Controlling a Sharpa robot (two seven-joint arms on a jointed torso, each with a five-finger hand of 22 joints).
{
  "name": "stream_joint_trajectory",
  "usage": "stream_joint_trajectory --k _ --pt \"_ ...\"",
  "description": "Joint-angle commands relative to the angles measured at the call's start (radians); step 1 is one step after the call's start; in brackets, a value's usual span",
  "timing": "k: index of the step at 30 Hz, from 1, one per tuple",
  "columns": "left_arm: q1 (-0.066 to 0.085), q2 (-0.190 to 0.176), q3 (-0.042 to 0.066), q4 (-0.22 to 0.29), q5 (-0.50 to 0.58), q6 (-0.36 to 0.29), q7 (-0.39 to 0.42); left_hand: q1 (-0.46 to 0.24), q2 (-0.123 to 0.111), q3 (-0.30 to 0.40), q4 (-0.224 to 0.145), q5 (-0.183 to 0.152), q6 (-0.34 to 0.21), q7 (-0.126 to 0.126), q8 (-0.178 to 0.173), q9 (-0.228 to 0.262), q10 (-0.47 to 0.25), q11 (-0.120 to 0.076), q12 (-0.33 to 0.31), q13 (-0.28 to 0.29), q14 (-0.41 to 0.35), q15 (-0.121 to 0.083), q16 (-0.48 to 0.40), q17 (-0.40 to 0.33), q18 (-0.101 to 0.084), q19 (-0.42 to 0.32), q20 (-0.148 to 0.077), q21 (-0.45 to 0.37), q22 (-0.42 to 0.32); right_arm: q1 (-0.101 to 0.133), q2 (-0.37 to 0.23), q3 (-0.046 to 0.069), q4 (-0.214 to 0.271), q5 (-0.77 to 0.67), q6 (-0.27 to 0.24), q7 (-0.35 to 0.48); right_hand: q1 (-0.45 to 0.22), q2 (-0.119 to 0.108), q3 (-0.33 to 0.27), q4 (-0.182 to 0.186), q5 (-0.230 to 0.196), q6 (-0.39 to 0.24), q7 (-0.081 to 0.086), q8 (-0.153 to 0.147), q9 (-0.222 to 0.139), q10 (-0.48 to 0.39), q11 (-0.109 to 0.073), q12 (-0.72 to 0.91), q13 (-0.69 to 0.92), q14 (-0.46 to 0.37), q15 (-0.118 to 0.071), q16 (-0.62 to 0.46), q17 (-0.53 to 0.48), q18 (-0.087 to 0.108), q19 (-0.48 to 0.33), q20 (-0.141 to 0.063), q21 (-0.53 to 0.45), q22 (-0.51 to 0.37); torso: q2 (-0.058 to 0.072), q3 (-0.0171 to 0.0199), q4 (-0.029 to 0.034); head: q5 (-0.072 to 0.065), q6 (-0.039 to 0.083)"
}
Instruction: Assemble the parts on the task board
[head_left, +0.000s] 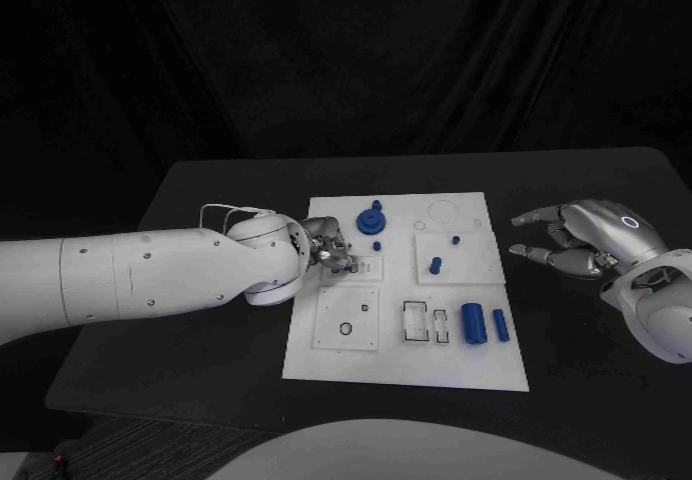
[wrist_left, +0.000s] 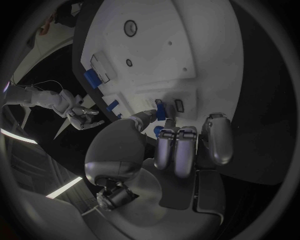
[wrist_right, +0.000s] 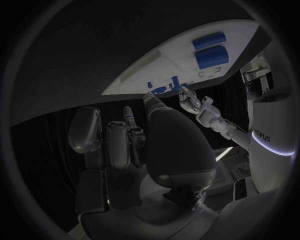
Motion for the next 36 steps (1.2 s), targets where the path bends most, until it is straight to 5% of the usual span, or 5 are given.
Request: stream_joint_trajectory --k 1,13,23,28,36 --pt "-0.004 -0.002 -0.001 0.005 0.008 -0.019 0.031 -0.007 0.002 0.001 0.004 -0.005 0.009 -0.002 0.005 0.003 0.106 -0.005 0.004 0.263 0.102 -0.008 0.003 0.263 -0.011 0.006 0.001 0.003 0.080 -0.003 -0.003 0.001 0.002 -0.007 -0.012 -0.012 0.000 0.010 -0.004 0.000 0.005 0.003 -0.001 -0.003 -0.001 0.065 0.008 -0.007 0.209 0.073 0.006 -0.004 0.117 -0.009 -0.002 0.006 -0.004 0.150 0.000 0.0001 -0.0003 -0.001 0.000" --pt "0.008 -0.025 0.000 0.009 0.060 -0.159 0.124 0.010 -0.010 -0.006 0.000 -0.010 0.013 -0.008 0.017 0.013 0.106 -0.010 0.004 0.263 0.102 -0.013 0.003 0.263 -0.016 0.024 -0.003 0.019 0.095 -0.005 0.007 0.001 0.039 -0.007 -0.081 0.039 0.011 0.015 -0.001 -0.008 0.037 0.015 0.002 -0.004 -0.002 0.072 0.009 0.001 0.218 0.074 0.006 0.000 0.120 -0.011 0.003 0.006 0.008 0.153 0.000 -0.0003 -0.0008 0.001 0.007" --pt "0.028 -0.022 0.000 -0.021 0.203 -0.141 0.147 0.027 -0.014 -0.005 -0.003 -0.012 -0.002 -0.006 0.010 0.011 0.106 -0.010 0.004 0.263 0.102 -0.014 0.003 0.263 -0.015 0.021 -0.005 0.014 0.093 -0.018 0.034 0.001 0.077 -0.007 -0.107 0.077 0.019 0.015 0.001 -0.015 0.057 0.017 0.002 -0.008 -0.004 0.077 0.009 0.006 0.224 0.075 0.006 0.003 0.122 -0.013 0.008 0.006 0.020 0.156 -0.001 -0.0015 -0.0016 0.002 0.007" --pt "0.029 -0.017 0.000 -0.026 0.218 -0.118 0.145 0.037 -0.014 -0.034 0.019 -0.066 -0.011 0.002 0.004 0.006 0.106 -0.003 0.004 0.263 0.102 -0.008 0.003 0.263 -0.014 0.015 -0.001 0.006 0.092 -0.024 0.045 0.001 0.076 -0.007 -0.101 0.082 0.020 0.015 0.002 -0.016 0.059 0.017 0.002 -0.008 -0.004 0.076 0.009 0.005 0.223 0.075 0.006 0.004 0.122 -0.013 0.008 0.006 0.019 0.156 -0.002 -0.0012 -0.0041 0.009 0.002" --pt "0.025 -0.007 -0.001 -0.036 0.165 -0.098 0.145 0.043 -0.006 -0.080 0.059 -0.135 -0.030 0.012 -0.007 -0.001 0.105 0.007 0.003 0.263 0.102 0.001 0.003 0.263 -0.012 0.010 0.006 -0.003 0.093 -0.028 0.045 0.001 0.076 -0.007 -0.097 0.083 0.021 0.015 0.002 -0.016 0.060 0.015 0.002 -0.009 -0.005 0.076 0.009 0.004 0.222 0.075 0.006 0.003 0.121 -0.013 0.008 0.006 0.018 0.155 0.002 -0.0020 0.0013 0.006 0.003"
